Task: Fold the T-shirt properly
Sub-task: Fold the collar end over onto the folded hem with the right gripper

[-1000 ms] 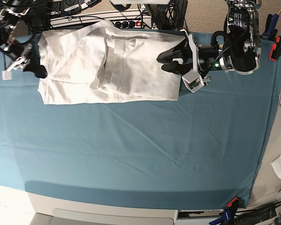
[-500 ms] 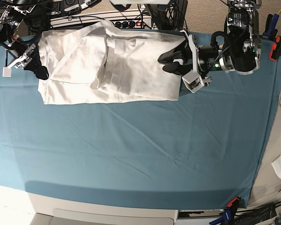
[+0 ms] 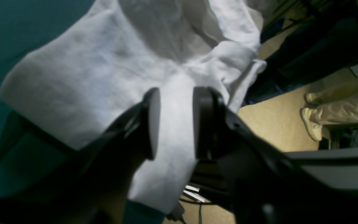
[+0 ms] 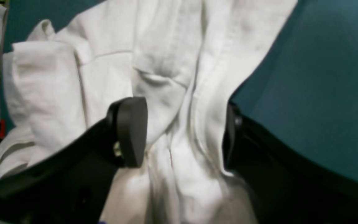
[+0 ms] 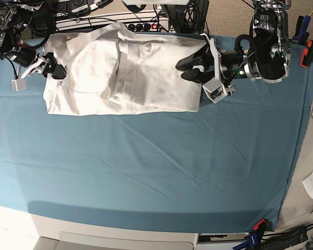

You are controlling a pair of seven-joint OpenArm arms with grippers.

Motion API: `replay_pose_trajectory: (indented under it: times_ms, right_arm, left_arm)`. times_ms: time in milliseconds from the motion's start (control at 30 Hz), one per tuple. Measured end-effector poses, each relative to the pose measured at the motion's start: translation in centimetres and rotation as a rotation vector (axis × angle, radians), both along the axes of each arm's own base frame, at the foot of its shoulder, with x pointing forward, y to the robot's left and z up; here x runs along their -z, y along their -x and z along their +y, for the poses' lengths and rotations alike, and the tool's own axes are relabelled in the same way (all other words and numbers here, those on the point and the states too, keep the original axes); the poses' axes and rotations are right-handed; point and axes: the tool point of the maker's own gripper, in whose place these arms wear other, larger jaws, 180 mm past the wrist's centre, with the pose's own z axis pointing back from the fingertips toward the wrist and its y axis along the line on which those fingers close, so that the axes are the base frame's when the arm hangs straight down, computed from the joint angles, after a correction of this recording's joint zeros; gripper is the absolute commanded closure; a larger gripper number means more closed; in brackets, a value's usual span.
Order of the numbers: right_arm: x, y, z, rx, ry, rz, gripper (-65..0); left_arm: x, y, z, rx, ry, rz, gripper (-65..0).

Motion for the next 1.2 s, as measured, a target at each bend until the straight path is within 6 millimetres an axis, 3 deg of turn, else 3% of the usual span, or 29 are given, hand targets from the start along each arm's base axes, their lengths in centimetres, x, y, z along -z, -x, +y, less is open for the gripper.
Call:
replay_pose_trajectory:
  times_ms: [100, 200, 367, 500, 600, 767, 933, 1067, 1200]
  right_arm:
    - [0.0, -0.1, 0.2, 0.005, -0.013, -0.01, -34.3]
    - [-0.2, -0.3, 0.9, 0.012, -0.048, -0.033, -27.4]
    - [0.1, -0.3, 1.7, 0.012, -0.07, -0.043, 0.0]
    - [-0.5, -0.6, 2.7, 0.011, -0.124, -0.076, 0.0]
    - [-2.3, -1.2, 4.2, -0.022, -0.113, -0.14, 0.0]
    - [-7.1, -1.4, 9.3, -0.114, -0.018, -0.301, 0.0]
    - [-9.7, -0.4, 15.8, -0.201, 0.066, -0.386, 0.0]
    - [-10.4, -0.7, 21.6, -0.284, 0.024, -0.446, 0.0]
    - [-9.8, -1.6, 25.6, -0.332, 0.039, -0.448, 0.0]
  left_arm:
    - [0.1, 0.0, 0.0, -0.001, -0.004, 0.0, -19.4]
    - [0.0, -0.1, 0.0, -0.002, -0.001, -0.002, -19.3]
    - [0.0, -0.1, 0.0, -0.004, 0.001, -0.003, -19.3]
    - [0.1, -0.1, 0.1, -0.006, -0.007, -0.004, -19.3]
    - [0.8, -0.4, 0.5, -0.019, -0.053, -0.011, -19.3]
    - [0.8, -0.4, 0.6, -0.021, -0.055, -0.01, -19.3]
    - [0.9, -0.3, 0.6, -0.021, -0.057, -0.006, -19.3]
    - [0.9, -0.3, 0.6, -0.021, -0.058, -0.007, -19.3]
    - [1.0, -0.3, 0.7, -0.02, -0.061, -0.007, -19.3]
